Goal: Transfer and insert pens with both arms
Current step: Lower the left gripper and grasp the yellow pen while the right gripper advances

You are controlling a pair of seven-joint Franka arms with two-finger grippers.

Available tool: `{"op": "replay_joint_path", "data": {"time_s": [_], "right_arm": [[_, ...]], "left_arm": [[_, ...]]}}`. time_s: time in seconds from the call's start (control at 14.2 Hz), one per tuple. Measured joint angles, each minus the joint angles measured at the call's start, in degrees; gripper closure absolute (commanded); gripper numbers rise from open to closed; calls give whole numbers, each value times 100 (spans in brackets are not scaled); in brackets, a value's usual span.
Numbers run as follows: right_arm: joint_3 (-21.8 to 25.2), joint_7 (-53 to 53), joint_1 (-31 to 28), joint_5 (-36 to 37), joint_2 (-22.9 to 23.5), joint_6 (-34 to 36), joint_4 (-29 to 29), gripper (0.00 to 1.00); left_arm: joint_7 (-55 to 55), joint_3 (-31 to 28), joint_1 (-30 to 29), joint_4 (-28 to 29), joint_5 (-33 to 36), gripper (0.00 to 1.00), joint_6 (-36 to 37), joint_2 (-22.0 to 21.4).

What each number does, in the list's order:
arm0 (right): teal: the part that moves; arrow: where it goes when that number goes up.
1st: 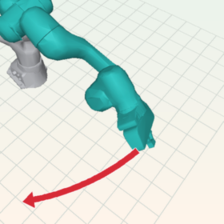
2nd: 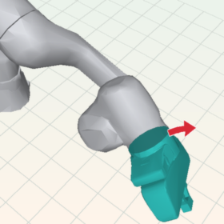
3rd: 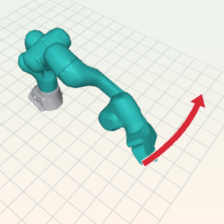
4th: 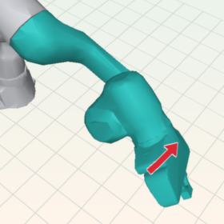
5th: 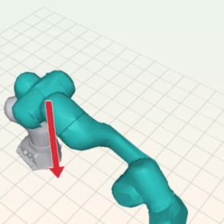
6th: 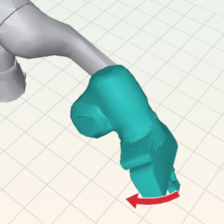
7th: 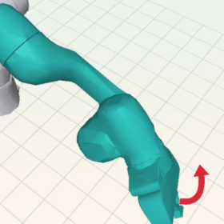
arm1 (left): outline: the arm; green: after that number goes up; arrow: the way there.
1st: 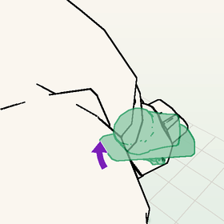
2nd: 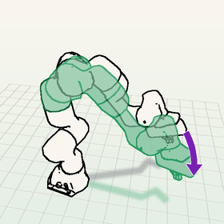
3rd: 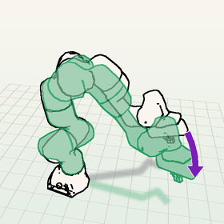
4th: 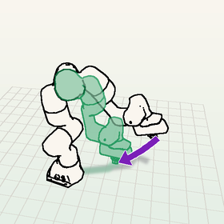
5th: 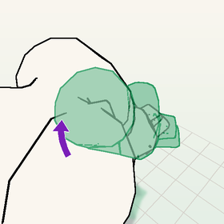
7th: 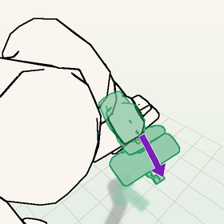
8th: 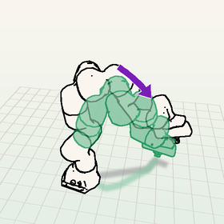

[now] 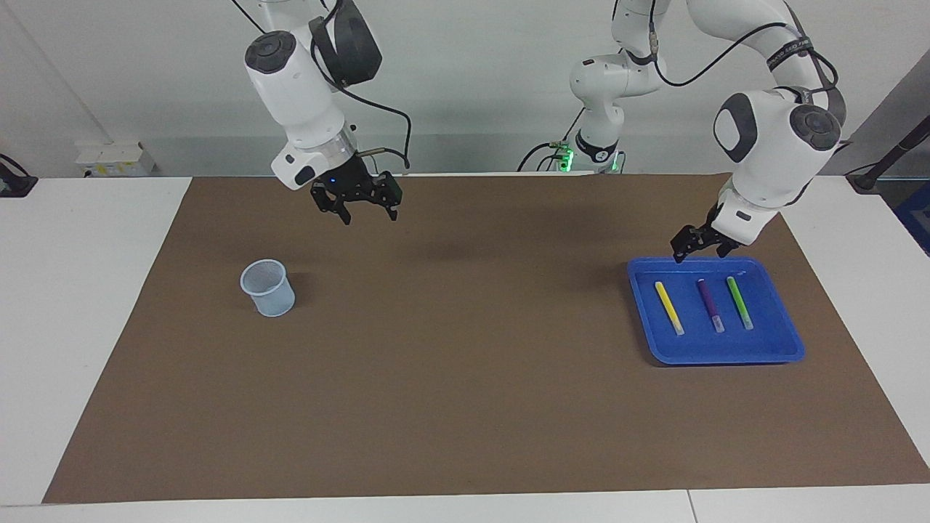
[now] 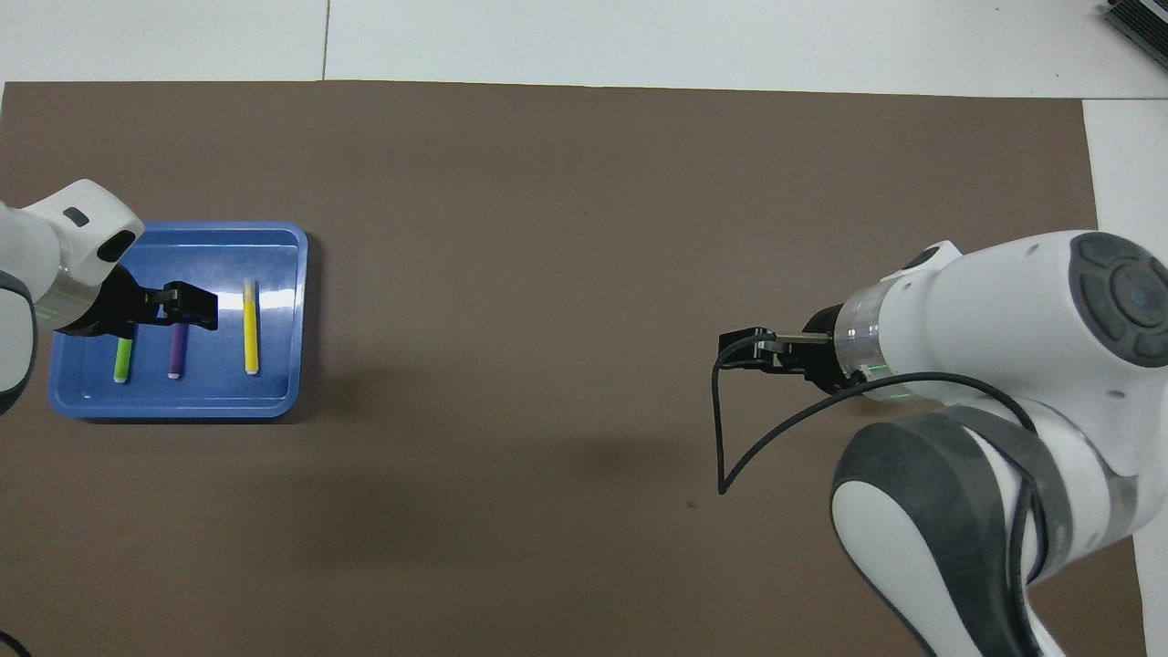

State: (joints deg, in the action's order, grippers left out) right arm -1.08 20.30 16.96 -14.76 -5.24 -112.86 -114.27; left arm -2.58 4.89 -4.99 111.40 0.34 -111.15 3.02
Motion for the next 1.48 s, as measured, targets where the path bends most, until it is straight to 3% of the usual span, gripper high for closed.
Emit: {"op": "replay_joint_path", "data": {"time_s": [0.63, 1.48], "right_arm": [[-1, 391, 273, -663, 68, -650, -347, 0], [-4, 394, 537, -1073, 176, -1137, -418, 0]], "left_arm": [[1, -2, -152, 854, 0, 0, -1074, 100], [10, 81, -100, 1018, 0, 0, -1997, 921]]}}
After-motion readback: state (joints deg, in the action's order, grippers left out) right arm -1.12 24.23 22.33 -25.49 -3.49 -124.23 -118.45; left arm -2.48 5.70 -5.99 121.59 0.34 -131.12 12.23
